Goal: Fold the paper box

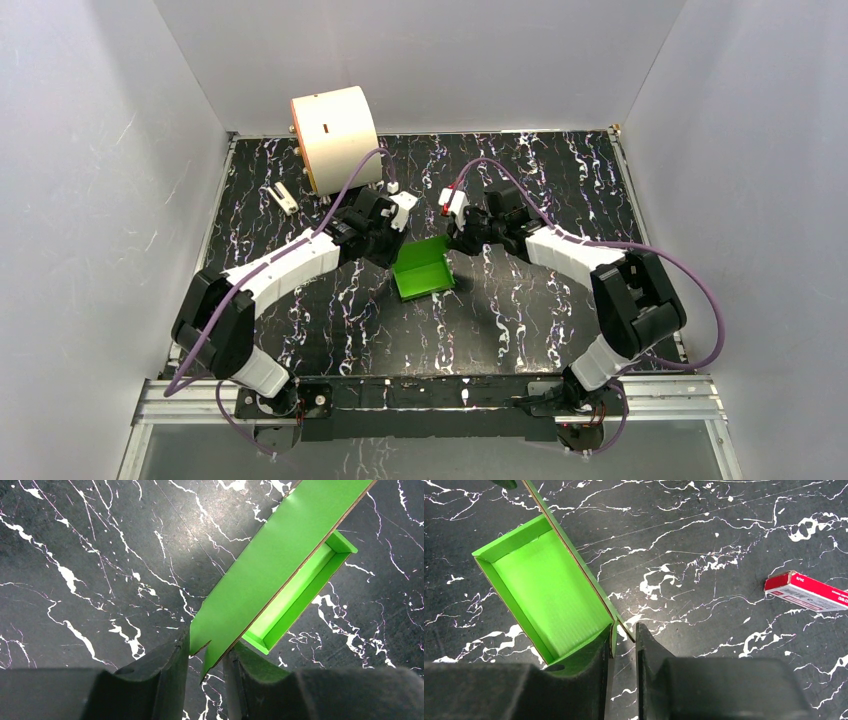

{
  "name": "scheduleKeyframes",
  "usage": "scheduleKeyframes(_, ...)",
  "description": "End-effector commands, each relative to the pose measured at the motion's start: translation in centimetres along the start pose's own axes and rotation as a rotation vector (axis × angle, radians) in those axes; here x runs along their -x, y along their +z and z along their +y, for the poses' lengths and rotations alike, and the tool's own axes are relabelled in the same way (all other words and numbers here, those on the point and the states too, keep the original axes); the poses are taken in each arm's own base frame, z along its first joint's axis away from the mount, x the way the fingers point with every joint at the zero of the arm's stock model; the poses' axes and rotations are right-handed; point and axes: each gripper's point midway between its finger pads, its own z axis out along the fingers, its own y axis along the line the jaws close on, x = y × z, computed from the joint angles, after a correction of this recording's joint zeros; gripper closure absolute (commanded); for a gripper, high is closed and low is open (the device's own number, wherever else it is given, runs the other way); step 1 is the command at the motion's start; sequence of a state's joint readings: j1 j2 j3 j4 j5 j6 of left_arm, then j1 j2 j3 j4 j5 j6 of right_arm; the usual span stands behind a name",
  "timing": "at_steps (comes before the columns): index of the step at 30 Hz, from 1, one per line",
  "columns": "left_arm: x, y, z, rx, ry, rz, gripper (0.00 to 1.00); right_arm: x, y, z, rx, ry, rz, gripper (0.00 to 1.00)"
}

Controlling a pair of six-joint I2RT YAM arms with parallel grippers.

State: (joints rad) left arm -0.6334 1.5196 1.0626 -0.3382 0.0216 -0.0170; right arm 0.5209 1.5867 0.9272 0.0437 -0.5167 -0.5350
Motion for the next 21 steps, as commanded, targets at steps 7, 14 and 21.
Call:
scheduleKeyframes(7, 0.3, -0.4, -0.1, -0.038, 0.065, 0.018, 0.79, 1.8, 0.0, -0.7, 0.013, -0.068, -0.048, 0.60)
scheduleKeyframes(14, 0.1, -1.5, -0.2, -0.048, 0.092, 0.010, 0.72, 2.4, 0.2, -0.5, 0.058, -0.116, -0.059, 0.54)
scheduleKeyframes(21, -0.8, -1.5, 0.5, -0.021, 0.104, 0.041, 0.70, 1.1, 0.8, 0.3, 0.133, -0.087, -0.001, 0.60)
